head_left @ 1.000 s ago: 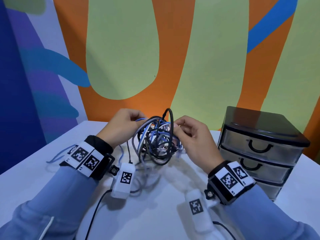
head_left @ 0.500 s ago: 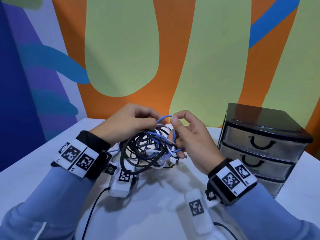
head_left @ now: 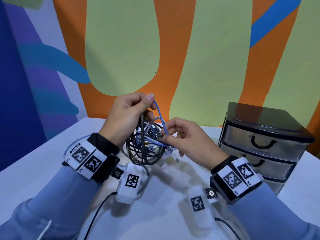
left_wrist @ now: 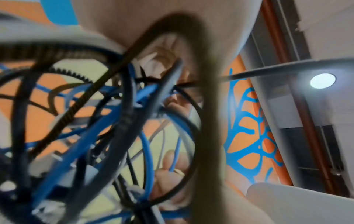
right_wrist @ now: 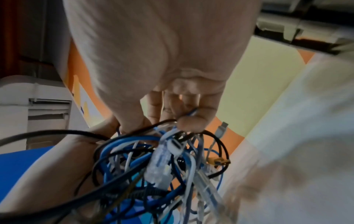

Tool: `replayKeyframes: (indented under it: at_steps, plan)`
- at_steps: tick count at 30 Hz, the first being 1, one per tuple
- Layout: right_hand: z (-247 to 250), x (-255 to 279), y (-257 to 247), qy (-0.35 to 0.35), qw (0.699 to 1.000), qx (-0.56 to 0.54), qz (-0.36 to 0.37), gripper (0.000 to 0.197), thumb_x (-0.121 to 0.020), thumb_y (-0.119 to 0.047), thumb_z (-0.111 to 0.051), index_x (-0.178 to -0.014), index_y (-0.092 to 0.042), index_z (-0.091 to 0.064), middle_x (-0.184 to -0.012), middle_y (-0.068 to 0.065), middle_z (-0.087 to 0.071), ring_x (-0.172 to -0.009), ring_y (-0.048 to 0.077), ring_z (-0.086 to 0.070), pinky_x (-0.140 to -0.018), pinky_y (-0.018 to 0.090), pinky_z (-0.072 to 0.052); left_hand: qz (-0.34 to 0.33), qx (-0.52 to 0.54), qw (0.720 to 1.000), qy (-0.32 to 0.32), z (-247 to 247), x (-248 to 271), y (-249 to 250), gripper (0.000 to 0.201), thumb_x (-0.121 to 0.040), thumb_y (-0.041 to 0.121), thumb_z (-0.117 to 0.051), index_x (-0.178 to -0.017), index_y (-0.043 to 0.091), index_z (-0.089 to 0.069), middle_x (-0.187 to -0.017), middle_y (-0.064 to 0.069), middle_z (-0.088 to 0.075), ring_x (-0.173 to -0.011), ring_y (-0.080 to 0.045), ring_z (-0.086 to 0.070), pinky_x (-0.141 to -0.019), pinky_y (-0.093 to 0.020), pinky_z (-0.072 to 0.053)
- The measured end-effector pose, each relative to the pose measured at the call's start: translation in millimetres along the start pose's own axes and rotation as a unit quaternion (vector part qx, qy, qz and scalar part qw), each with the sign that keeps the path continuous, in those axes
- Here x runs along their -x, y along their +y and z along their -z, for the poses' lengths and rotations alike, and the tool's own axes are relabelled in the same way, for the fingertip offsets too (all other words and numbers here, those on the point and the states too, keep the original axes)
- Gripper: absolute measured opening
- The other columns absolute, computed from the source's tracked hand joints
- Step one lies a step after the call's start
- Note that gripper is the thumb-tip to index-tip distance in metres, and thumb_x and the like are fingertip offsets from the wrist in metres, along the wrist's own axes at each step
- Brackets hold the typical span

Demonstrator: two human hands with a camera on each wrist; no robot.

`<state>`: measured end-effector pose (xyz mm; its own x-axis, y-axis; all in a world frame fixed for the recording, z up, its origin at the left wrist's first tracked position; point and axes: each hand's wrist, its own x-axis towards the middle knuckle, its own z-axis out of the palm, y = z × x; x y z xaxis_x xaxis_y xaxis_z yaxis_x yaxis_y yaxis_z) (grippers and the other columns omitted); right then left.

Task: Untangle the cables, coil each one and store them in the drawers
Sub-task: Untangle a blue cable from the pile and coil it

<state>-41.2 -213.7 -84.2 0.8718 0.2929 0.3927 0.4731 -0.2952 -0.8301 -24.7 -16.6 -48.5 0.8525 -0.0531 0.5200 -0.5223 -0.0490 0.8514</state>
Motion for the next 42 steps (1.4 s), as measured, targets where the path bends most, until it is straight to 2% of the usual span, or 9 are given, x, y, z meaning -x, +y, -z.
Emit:
replayKeyframes:
  at_steps: [6,9,13,16,22,26,31,37,42]
  plan:
    - [3,1,-5,-0.027,0.999,-0.016,-0.008,0.049,-0.089,0.010,-0.058,-0.125,-0.022,-0.070,-0.098,-0.007,-0.074,-0.080,0.008,-0.055,-0.063,0.016,-0.048,0.047,0.042,0.994,0.094,0,-3,-3,0.036,-0.109,0.037,-0.057,-0.088,0.009,-0.065,-0.045,-0.006,-0.043,-0.034,-0.017,-0.038,-0.039,-0.019,-0.034]
    - [-5,-2,1,0.044,0.999,0.006,0.006,0.050,-0.094,0.009,-0.049,-0.124,-0.025,-0.072,-0.105,-0.012,-0.070,-0.085,-0.003,-0.058,-0.068,0.015,-0.046,0.016,0.043,0.995,0.092,2,-3,-2,0.036,-0.110,0.035,-0.055,-0.091,0.006,-0.065,-0.045,-0.008,-0.041,-0.034,-0.017,-0.036,-0.040,-0.019,-0.033]
    - [-7,-1,13,0.129,0.990,0.039,0.027,0.051,-0.089,0.006,-0.061,-0.124,-0.031,-0.072,-0.124,-0.004,-0.053,-0.099,0.002,-0.063,-0.079,0.008,-0.044,-0.018,-0.076,0.997,-0.001,7,-3,6,0.027,-0.106,0.025,-0.061,-0.089,0.005,-0.067,-0.084,-0.036,-0.065,-0.038,-0.020,-0.043,-0.046,-0.024,-0.034]
    - [-5,-2,17,0.116,0.992,0.016,0.045,0.060,-0.085,0.009,-0.069,-0.132,-0.029,-0.068,-0.129,-0.002,-0.046,-0.099,0.006,-0.066,-0.083,0.018,-0.054,-0.003,-0.138,0.989,-0.048,6,1,13,0.011,-0.099,0.011,-0.065,-0.107,0.018,-0.066,-0.092,-0.019,-0.074,-0.038,-0.022,-0.048,-0.044,-0.023,-0.036]
    - [-11,-2,13,0.119,0.990,-0.018,0.079,0.069,-0.083,0.014,-0.068,-0.140,-0.025,-0.063,-0.129,-0.004,-0.044,-0.095,0.000,-0.060,-0.074,0.026,-0.059,-0.093,-0.354,0.930,-0.031,9,3,14,0.026,-0.090,0.057,-0.074,-0.088,0.032,-0.079,-0.076,0.016,-0.073,-0.076,0.003,-0.066,-0.071,-0.024,-0.046]
    - [-7,-2,7,0.182,0.974,-0.001,0.137,0.065,-0.087,0.015,-0.064,-0.142,-0.018,-0.063,-0.125,-0.001,-0.047,-0.102,0.007,-0.062,-0.080,0.022,-0.058,-0.091,-0.359,0.928,-0.033,10,4,14,0.044,-0.087,0.059,-0.077,-0.128,0.045,-0.071,-0.080,0.009,-0.074,-0.064,0.005,-0.065,-0.072,-0.033,-0.054]
    - [10,-6,7,0.233,0.949,0.099,0.189,0.069,-0.080,0.022,-0.066,-0.139,-0.013,-0.066,-0.120,0.001,-0.048,-0.094,0.017,-0.062,-0.091,0.029,-0.060,-0.113,-0.390,0.914,-0.016,10,2,8,0.021,-0.085,0.059,-0.078,-0.081,0.038,-0.079,-0.092,0.006,-0.061,-0.077,-0.010,-0.058,-0.072,-0.041,-0.049]
    - [2,-4,15,0.162,0.984,0.035,0.070,0.041,-0.075,-0.003,-0.078,-0.100,-0.036,-0.080,-0.110,-0.003,-0.059,-0.096,0.009,-0.064,-0.086,0.035,-0.061,-0.119,-0.435,0.888,-0.094,-7,6,-9,0.015,-0.093,0.045,-0.071,-0.099,0.037,-0.082,-0.093,0.012,-0.064,-0.088,-0.019,-0.060,-0.077,-0.039,-0.046]
    - [-1,-1,16,0.152,0.988,0.004,0.041,0.018,-0.085,-0.018,-0.084,-0.099,-0.028,-0.081,-0.111,0.001,-0.065,-0.100,0.008,-0.065,-0.068,0.013,-0.050,-0.116,-0.413,0.899,-0.083,-6,3,-15,0.024,-0.083,0.057,-0.067,-0.085,0.037,-0.079,-0.083,0.015,-0.062,-0.077,-0.007,-0.056,-0.073,-0.043,-0.051]
